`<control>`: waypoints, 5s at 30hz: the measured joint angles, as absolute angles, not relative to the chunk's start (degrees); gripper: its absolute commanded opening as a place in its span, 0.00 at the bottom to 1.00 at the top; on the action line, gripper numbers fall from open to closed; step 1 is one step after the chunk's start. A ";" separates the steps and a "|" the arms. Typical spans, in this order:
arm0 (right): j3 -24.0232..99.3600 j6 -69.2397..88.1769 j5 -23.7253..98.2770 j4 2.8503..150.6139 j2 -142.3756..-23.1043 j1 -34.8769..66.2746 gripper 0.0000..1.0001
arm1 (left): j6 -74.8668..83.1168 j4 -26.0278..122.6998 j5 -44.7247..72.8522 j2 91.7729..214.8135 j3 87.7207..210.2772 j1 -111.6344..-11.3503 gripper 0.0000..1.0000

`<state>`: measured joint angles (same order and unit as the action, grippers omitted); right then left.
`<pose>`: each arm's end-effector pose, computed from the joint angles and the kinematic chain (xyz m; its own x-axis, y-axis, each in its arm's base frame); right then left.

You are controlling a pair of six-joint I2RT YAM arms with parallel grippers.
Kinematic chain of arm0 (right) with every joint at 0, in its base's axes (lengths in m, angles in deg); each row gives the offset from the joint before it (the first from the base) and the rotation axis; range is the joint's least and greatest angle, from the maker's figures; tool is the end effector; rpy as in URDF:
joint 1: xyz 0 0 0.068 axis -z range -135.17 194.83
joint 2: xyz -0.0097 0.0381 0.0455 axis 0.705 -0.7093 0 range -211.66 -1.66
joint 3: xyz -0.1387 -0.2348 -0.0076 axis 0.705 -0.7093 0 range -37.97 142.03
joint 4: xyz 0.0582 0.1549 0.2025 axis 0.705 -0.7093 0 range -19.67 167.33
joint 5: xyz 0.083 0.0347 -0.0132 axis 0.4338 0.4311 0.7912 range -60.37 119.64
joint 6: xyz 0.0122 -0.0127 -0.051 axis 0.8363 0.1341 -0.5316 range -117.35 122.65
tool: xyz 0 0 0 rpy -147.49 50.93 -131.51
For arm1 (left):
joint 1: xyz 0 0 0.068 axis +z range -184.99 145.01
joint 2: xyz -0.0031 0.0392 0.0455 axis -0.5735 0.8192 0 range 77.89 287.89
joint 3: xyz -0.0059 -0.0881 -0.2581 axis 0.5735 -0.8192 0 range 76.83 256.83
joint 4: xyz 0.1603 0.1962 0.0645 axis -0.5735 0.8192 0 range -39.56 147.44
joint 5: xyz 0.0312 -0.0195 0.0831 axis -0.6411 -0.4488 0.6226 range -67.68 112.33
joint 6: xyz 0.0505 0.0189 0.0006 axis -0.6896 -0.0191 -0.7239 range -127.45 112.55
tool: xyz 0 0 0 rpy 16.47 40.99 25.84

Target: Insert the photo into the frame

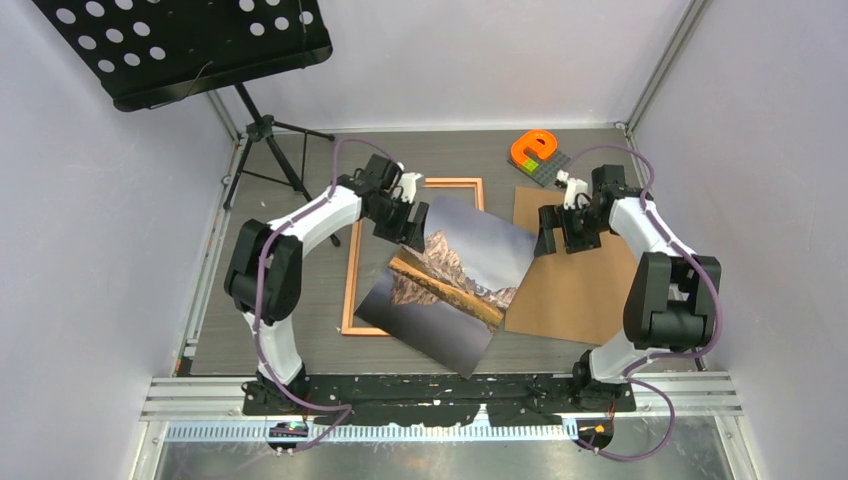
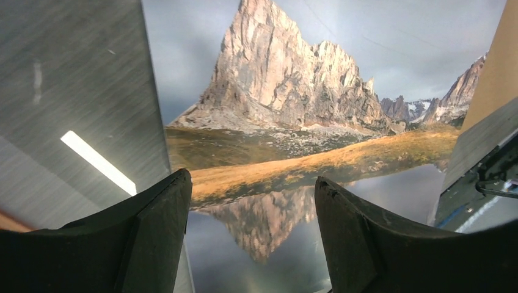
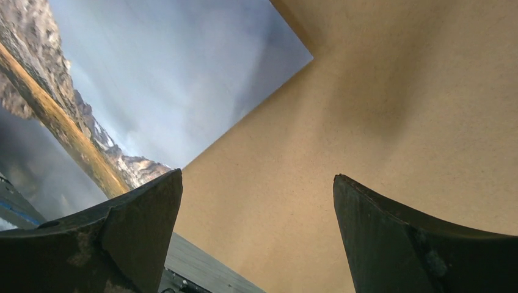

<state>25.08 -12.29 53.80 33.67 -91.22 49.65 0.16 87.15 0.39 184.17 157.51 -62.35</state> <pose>0.3003 -0.0107 0.2216 -0.8898 -0.1610 -0.4271 -0.3013 0.9101 0.2846 0.3408 -0.1912 0.2203 -0.8565 0.3046 -0.4166 0.4710 0.7914 -0.3896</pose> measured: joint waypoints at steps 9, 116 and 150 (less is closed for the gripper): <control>24.56 -15.54 58.19 30.48 -98.39 51.94 1.00 | 3.24 83.94 -5.09 186.18 153.60 -62.35 0.71; 20.77 22.21 89.27 67.09 -98.15 54.30 0.06 | 5.23 87.37 10.69 182.99 170.56 -79.13 1.00; 15.57 39.12 86.71 74.30 -88.64 55.20 0.06 | -3.05 91.08 45.18 205.32 193.10 -99.29 0.91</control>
<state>15.57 39.12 86.71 74.30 -88.64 55.20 -3.05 91.08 45.18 205.32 193.10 -99.29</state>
